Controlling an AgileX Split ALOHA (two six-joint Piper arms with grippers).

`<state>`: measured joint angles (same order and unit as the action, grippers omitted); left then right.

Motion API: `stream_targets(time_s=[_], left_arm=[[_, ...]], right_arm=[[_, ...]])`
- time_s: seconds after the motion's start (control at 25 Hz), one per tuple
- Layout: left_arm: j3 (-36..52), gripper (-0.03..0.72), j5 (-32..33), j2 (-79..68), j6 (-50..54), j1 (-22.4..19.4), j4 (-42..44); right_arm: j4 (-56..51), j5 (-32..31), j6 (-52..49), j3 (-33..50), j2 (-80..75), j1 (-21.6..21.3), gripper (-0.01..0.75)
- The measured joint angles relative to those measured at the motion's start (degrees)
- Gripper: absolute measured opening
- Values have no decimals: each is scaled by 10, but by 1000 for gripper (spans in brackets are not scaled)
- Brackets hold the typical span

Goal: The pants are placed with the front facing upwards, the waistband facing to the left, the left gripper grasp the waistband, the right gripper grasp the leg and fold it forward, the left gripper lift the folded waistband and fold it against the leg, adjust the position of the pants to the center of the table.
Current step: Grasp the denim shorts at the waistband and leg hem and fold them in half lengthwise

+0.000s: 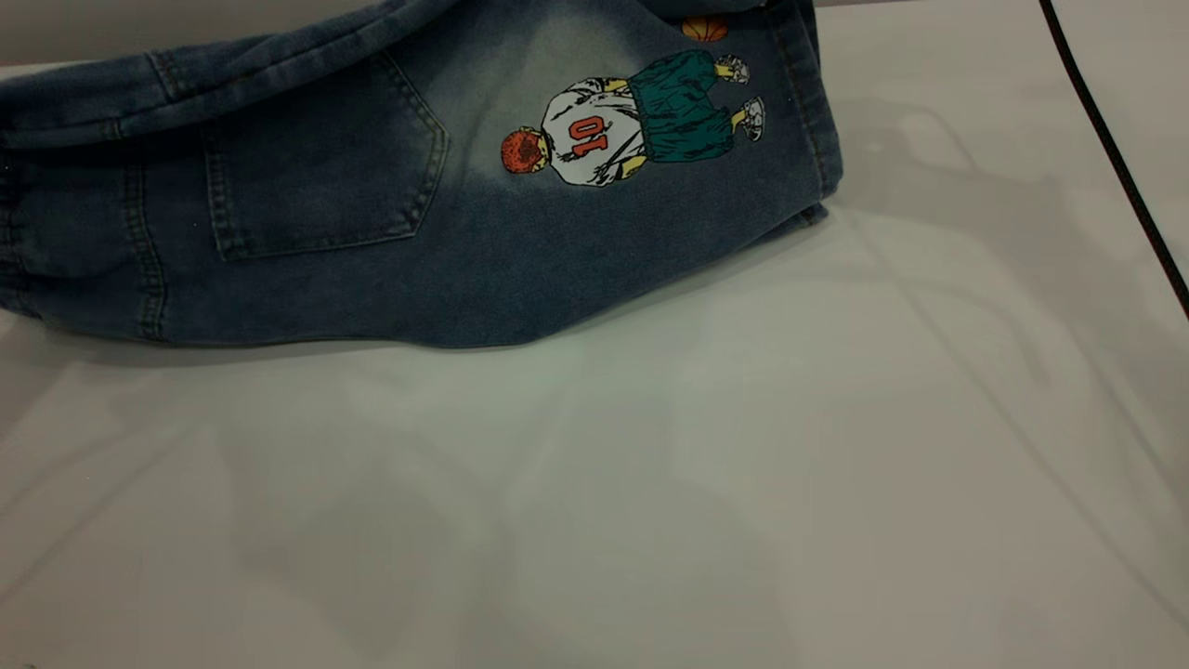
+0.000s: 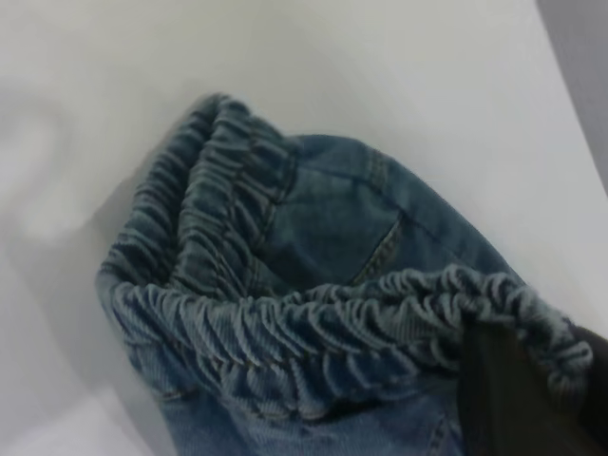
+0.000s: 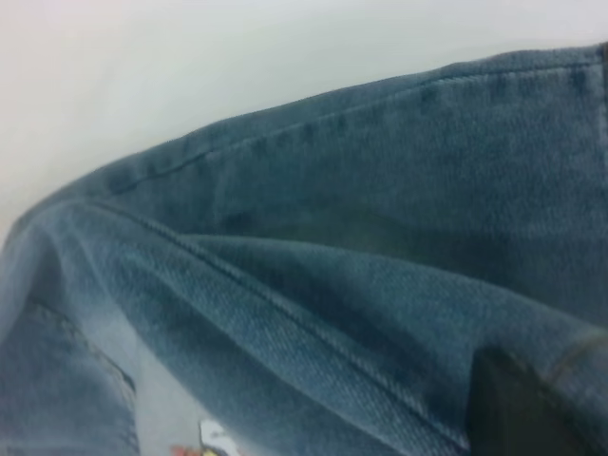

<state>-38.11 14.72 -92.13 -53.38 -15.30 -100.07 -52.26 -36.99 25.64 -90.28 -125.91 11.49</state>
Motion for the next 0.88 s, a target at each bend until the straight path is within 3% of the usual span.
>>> stream_targets(time_s=[0.12, 0.32, 0.44, 0.64, 0.88], left_arm=[[0, 177, 0, 0, -34, 0, 1], [0, 379, -4, 1, -78, 0, 1], [0, 463, -13, 1, -78, 0, 1], [3, 491, -16, 1, -100, 0, 1], [3, 492, 3, 1, -99, -24, 25]], right_arm=[[-2, -4, 14, 0, 0, 0, 47], [-2, -4, 18, 0, 0, 0, 150], [-2, -4, 19, 0, 0, 0, 223], [-2, -13, 40, 0, 1, 0, 281], [-2, -32, 59, 0, 1, 0, 290]])
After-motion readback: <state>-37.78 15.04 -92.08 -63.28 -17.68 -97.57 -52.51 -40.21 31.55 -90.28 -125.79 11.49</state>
